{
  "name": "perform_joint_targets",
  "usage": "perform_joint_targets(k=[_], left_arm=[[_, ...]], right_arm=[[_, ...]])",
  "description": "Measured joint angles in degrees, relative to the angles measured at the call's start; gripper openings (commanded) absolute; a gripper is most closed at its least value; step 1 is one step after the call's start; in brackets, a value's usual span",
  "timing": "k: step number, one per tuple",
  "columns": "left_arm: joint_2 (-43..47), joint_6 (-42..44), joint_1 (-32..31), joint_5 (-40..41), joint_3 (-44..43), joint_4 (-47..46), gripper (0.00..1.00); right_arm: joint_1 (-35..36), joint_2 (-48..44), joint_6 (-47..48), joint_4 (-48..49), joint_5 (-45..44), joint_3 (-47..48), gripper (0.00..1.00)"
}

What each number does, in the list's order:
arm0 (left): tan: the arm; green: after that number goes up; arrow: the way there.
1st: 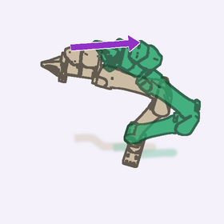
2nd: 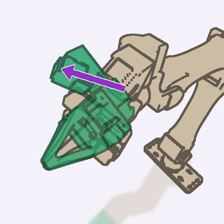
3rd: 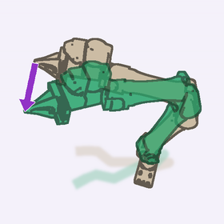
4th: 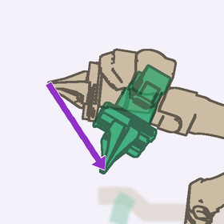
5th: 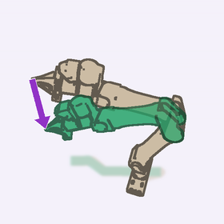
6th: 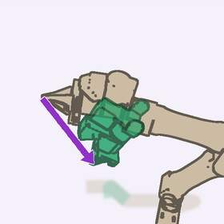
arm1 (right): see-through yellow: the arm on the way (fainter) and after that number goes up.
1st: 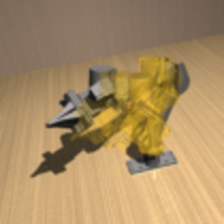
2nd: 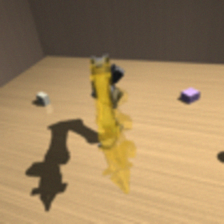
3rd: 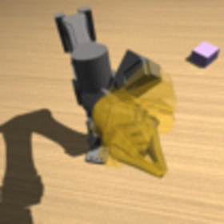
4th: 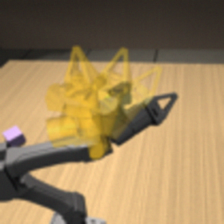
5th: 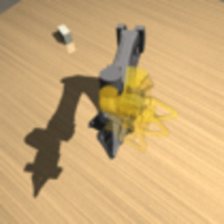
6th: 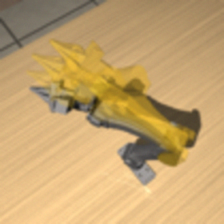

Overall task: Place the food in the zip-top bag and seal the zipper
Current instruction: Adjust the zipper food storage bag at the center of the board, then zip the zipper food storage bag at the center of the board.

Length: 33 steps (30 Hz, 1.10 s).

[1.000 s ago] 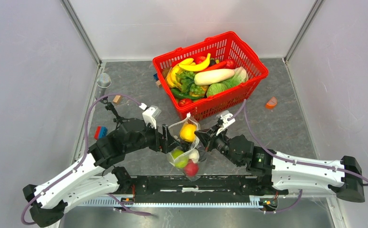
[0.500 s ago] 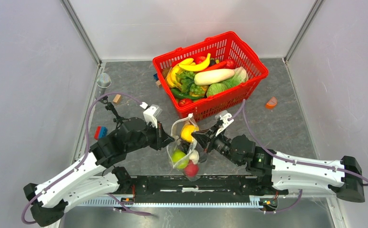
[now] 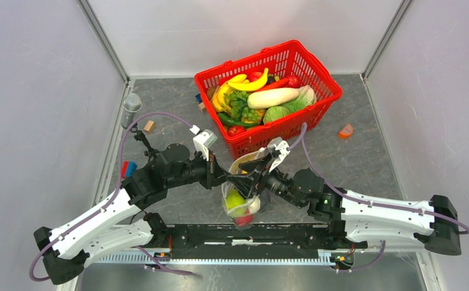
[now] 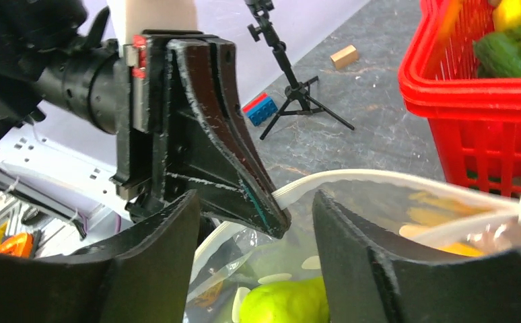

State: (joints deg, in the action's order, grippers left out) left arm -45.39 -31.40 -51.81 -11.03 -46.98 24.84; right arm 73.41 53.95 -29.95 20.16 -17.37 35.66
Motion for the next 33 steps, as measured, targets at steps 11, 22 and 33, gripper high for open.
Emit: perform_joint_targets(k=[11,22,33], left_arm=[[1.2,5.4,0.0,1.9,-0.3,2.7,0.02],[-2.3,10.6,0.0,-1.0,-2.0,2.1,0.02],[-5.0,17.5,0.0,-5.3,-4.2,2.3,0.02]], right_arm=[[-0.4,-16.1,20.9,-9.6,-6.3,2.5,0.61],[-26.2,-16.7,32.1,-24.6,3.4,4.5,0.57],[-52.8,-11.2,35.8,-16.0,54.8,-6.1,0.68]])
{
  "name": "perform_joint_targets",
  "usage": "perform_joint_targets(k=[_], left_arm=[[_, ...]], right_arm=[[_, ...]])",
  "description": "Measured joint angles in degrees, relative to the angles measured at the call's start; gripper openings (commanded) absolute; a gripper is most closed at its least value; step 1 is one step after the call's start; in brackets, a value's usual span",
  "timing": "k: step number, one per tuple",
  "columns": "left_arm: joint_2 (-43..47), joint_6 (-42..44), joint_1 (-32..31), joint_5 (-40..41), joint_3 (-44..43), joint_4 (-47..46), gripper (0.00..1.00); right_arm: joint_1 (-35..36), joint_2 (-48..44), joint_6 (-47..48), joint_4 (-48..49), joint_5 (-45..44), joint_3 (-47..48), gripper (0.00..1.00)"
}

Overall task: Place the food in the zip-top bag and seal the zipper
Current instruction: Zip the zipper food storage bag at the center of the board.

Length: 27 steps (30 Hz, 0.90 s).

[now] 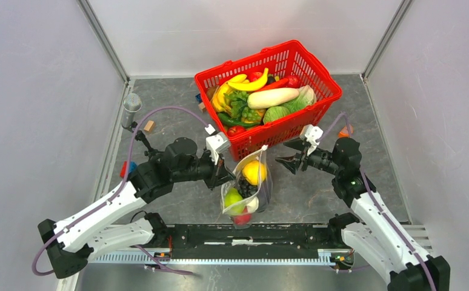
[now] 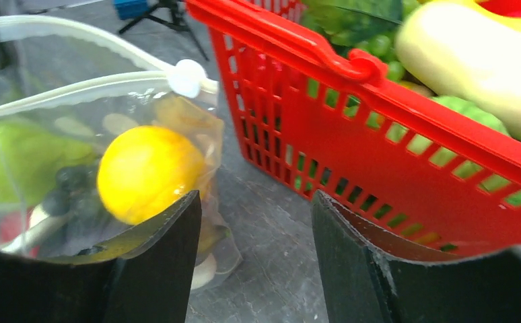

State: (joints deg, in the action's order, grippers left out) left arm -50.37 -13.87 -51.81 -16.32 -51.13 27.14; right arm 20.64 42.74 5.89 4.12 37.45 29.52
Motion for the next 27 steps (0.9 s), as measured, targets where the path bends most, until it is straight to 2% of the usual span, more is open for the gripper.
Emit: perform_joint_targets(k=[5,11,15,20,27], left_arm=[[-2.0,5.8,0.0,-3.7,-1.7,0.7,0.02],[-4.7,12.3,0.0,-8.4,-4.1,1.1,0.02],[-5.6,15.1,0.0,-9.7,-5.4,1.9,0.02],[-5.7,17.3,0.0,-9.9,-5.5,2.5,0.02],[-6.3,18.4,0.0,-10.4,-6.1,2.9,0.02]], right_arm=[[-3.6,1.7,3.0,5.0,15.2,-1.5,0.73],[-3.7,4.1,10.5,6.3,23.1,-1.1,0.72],[-4.3,9.4,20.0,-2.5,27.1,3.6,0.67],[-5.4,13.3,29.7,-11.7,32.9,8.3,0.53],[-5.8,17.5,41.7,-25.6,38.1,13.8,0.5]])
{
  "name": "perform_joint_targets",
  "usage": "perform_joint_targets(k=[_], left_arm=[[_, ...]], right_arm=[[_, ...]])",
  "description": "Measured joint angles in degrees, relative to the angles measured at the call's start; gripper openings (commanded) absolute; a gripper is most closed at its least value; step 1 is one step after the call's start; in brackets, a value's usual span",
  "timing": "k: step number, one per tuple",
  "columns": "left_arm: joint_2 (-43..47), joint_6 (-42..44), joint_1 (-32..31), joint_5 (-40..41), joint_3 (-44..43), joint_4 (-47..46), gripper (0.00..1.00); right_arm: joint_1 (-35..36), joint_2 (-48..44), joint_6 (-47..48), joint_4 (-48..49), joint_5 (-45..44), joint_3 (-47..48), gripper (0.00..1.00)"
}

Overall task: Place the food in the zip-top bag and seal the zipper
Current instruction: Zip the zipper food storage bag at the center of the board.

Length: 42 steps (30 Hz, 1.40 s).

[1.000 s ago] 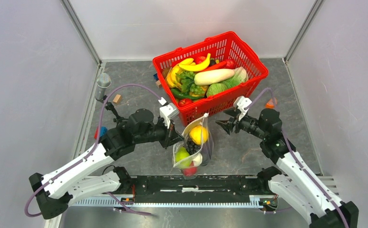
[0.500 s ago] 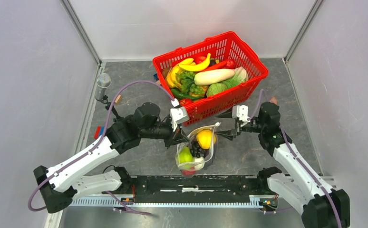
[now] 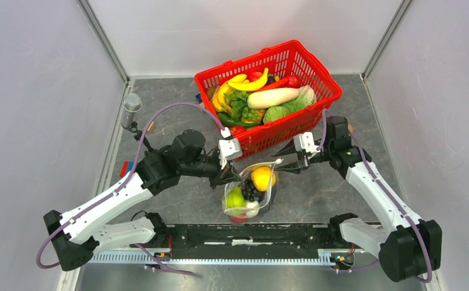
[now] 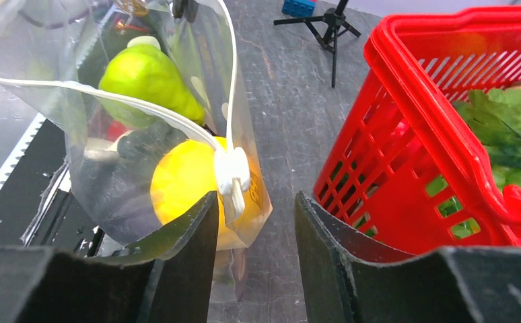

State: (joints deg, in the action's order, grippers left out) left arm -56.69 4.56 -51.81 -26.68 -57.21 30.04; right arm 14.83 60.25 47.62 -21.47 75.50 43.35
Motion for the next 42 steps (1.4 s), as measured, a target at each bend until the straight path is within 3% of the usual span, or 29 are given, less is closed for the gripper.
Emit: perform_joint_targets(k=[6,14,17,20,22,23,28,32,36,42], left_arm=[[-0.4,0.1,0.0,-0.6,-0.1,-0.1,0.02],[-0.4,0.1,0.0,-0.8,-0.1,-0.4,0.02],[-0.4,0.1,0.0,-0.9,-0.1,-0.4,0.03],[-0.3,0.0,0.0,-0.7,0.0,-0.7,0.28],[0.0,-0.4,0.0,-0.2,0.3,-1.5,0.72],[0.3,-0.7,0.0,0.1,0.4,-1.9,0.8],[3.0,-2.5,0.0,3.4,0.6,-3.2,0.92],[6.3,-2.7,0.0,4.7,0.6,-3.1,0.99],[8.7,-3.5,0.0,6.8,0.6,-2.8,1.0],[5.6,-8.9,0.0,10.6,-5.7,-1.8,1.0]], right_arm=[[0.0,1.9,3.5,-4.7,3.2,2.1,0.38],[-0.1,3.8,8.4,-11.8,3.8,3.6,0.07],[-0.1,4.0,10.1,-14.2,4.7,4.2,0.0],[-0.1,4.1,12.5,-18.0,5.1,5.3,0.0],[-0.1,4.5,13.8,-20.7,4.9,6.6,0.0],[-0.1,4.7,14.5,-22.2,4.7,7.3,0.0],[-1.1,4.5,15.2,-26.2,4.2,8.6,0.0],[-2.6,2.1,3.8,-18.6,0.2,6.9,0.0],[-3.0,-7.1,-17.3,2.7,-8.2,-3.2,0.0],[-2.8,-11.2,-31.7,14.9,-13.1,-6.4,0.0]])
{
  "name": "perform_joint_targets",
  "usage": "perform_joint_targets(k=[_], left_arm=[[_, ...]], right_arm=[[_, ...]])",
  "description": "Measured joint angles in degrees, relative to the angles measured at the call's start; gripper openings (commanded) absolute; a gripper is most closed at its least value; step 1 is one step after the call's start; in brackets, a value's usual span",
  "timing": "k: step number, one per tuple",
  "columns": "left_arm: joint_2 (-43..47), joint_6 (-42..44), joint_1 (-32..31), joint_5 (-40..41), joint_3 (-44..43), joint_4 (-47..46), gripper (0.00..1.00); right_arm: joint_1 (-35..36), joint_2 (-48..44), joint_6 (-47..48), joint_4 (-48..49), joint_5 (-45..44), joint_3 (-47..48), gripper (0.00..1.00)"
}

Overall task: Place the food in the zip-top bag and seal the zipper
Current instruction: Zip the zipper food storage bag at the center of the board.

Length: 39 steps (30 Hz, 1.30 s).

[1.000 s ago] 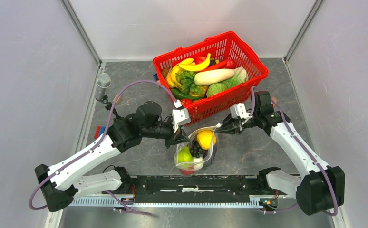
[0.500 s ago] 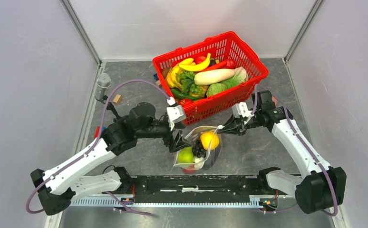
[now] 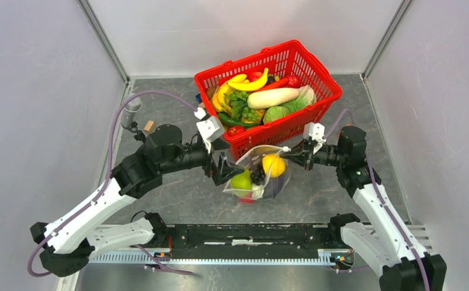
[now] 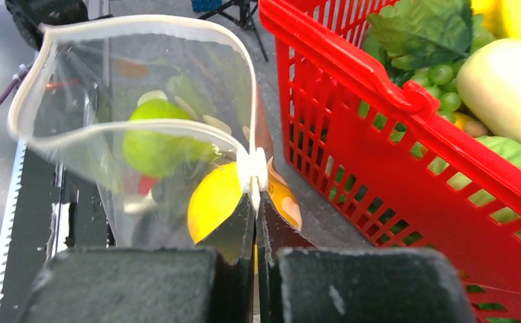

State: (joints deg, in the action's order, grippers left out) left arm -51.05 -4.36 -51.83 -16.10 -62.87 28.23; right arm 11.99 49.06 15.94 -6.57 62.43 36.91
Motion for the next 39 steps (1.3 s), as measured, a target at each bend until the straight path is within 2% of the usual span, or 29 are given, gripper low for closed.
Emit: perform_joint_targets(k=[6,15,18,23,25,27,34,37,39], left_arm=[[-7.5,-0.9,-2.7,1.1,-9.2,-2.8,0.98],[-24.7,5.6,-10.5,1.6,-20.3,-2.6,0.83],[-27.2,7.7,-11.3,1.5,-20.6,-2.6,0.75],[-28.9,10.9,-11.4,0.7,-20.6,-3.6,0.7],[-29.1,12.2,-11.4,0.7,-20.2,-4.7,0.55],[-29.1,13.9,-11.4,0.5,-19.3,-6.6,0.45],[-31.0,17.6,-11.3,-0.7,-18.3,-9.2,0.48],[-32.5,19.0,-11.2,-1.7,-18.3,-9.1,0.41],[-33.2,19.8,-11.0,-2.4,-18.3,-9.1,0.29]], right_arm=[[0.7,-8.3,-9.8,9.0,-2.2,-5.0,0.0],[1.5,-10.1,-13.8,10.8,-3.0,-5.3,0.0],[1.5,-9.9,-13.7,10.6,-3.1,-5.3,0.0],[1.7,-9.9,-13.6,10.3,-3.0,-5.4,0.0],[1.7,-9.9,-13.6,10.1,-3.0,-5.4,0.0],[1.8,-9.9,-13.4,9.9,-3.0,-5.4,0.0],[1.8,-9.9,-12.7,9.0,-2.8,-5.4,0.0],[1.9,-10.0,-12.5,8.7,-2.5,-5.4,0.0],[1.9,-10.1,-12.2,8.5,-2.4,-5.4,0.0]])
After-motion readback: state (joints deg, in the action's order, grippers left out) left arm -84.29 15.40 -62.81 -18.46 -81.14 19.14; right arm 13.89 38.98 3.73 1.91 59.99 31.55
